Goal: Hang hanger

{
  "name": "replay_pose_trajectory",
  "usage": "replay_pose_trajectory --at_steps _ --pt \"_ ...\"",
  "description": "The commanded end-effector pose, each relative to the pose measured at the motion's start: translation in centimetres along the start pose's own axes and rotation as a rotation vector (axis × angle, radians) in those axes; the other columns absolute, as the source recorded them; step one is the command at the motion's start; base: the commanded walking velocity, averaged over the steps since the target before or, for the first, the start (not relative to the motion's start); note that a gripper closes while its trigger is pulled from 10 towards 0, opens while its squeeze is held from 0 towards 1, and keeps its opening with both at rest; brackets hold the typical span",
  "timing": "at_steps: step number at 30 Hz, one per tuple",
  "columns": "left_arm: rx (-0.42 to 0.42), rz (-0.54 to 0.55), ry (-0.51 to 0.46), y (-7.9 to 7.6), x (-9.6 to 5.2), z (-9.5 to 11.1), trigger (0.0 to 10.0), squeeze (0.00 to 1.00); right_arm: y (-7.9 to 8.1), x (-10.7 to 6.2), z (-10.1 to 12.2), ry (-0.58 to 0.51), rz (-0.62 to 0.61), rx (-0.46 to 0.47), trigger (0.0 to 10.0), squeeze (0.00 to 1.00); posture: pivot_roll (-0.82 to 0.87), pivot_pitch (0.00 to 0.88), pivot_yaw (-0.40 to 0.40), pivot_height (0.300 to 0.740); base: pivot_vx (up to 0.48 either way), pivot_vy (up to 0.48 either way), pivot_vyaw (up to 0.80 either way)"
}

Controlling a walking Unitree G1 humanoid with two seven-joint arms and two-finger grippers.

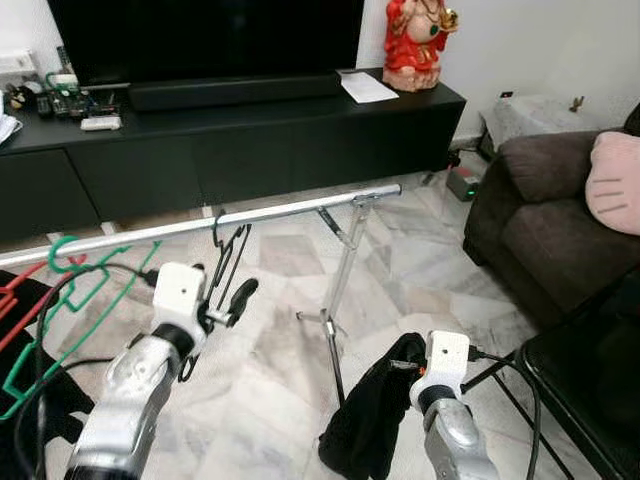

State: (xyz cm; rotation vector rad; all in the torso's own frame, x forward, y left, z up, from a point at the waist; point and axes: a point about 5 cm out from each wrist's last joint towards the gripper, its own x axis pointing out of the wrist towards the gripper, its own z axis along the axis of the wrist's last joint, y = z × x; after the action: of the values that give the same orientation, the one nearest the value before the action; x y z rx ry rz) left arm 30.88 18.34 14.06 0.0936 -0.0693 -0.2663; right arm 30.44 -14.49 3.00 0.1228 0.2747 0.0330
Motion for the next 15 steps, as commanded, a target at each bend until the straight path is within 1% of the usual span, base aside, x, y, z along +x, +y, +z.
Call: replay_pose_trajectory --at_steps 1,3,5,6,8,9,10,12,14,15 --pt "0.014 -0.006 0.028 0.0 0.4 -0.4 10.0 0.0 0.1 0.1 0.2 -0.013 -0.001 -0.001 10.0 0.0 0.01 0.125 -0.021 0.74 0.0 0.0 0.0" --pt "0.02 0.014 0.037 0.3 1.2 -0.2 10.0 0.0 0.1 0.0 0.2 -0.013 -0.006 0.002 10.0 0.0 0.0 0.125 -0.015 0.74 0.0 0.0 0.0" --pt "0.064 0.027 0.081 0.6 1.8 -0.4 10.0 0.0 0.0 0.0 0.1 -0.01 -0.011 0.002 10.0 0.0 0.0 0.126 -0.01 0.74 0.0 0.0 0.0" --pt "0.069 0.027 0.095 0.6 2.1 -0.5 10.0 0.0 -0.1 0.0 0.1 -0.009 -0.013 0.002 10.0 0.0 0.0 0.128 -0.007 0.74 0.0 0.0 0.0" --pt "0.058 0.026 0.105 0.6 2.6 -0.4 10.0 0.0 -0.1 0.0 0.0 -0.006 -0.015 0.001 10.0 0.0 0.0 0.129 -0.007 0.74 0.0 0.0 0.0" --pt "0.044 0.041 0.119 0.6 3.2 -0.4 10.0 0.0 -0.1 0.0 -0.1 -0.005 -0.017 -0.005 10.0 0.0 0.0 0.129 -0.004 0.74 0.0 0.0 0.0" --pt "0.04 0.05 0.128 0.7 3.5 -0.3 10.0 0.0 -0.1 0.0 -0.1 -0.005 -0.017 -0.008 10.0 0.0 0.0 0.13 -0.004 0.74 0.0 0.0 0.0" --pt "0.046 0.049 0.131 0.5 4.1 -0.2 10.0 0.0 -0.1 0.0 0.0 -0.006 -0.017 -0.008 10.0 0.0 0.0 0.13 -0.002 0.74 0.0 0.0 0.0" --pt "0.075 0.046 0.153 0.3 4.7 -0.2 10.0 0.0 -0.1 0.0 0.0 -0.007 -0.017 -0.008 10.0 0.0 0.0 0.13 -0.002 0.74 0.0 0.0 0.0" --pt "0.057 0.061 0.17 0.3 5.4 -0.2 10.0 0.0 0.0 0.1 0.0 -0.007 -0.018 -0.009 10.0 0.0 0.0 0.133 0.0 0.74 0.0 0.0 0.0"
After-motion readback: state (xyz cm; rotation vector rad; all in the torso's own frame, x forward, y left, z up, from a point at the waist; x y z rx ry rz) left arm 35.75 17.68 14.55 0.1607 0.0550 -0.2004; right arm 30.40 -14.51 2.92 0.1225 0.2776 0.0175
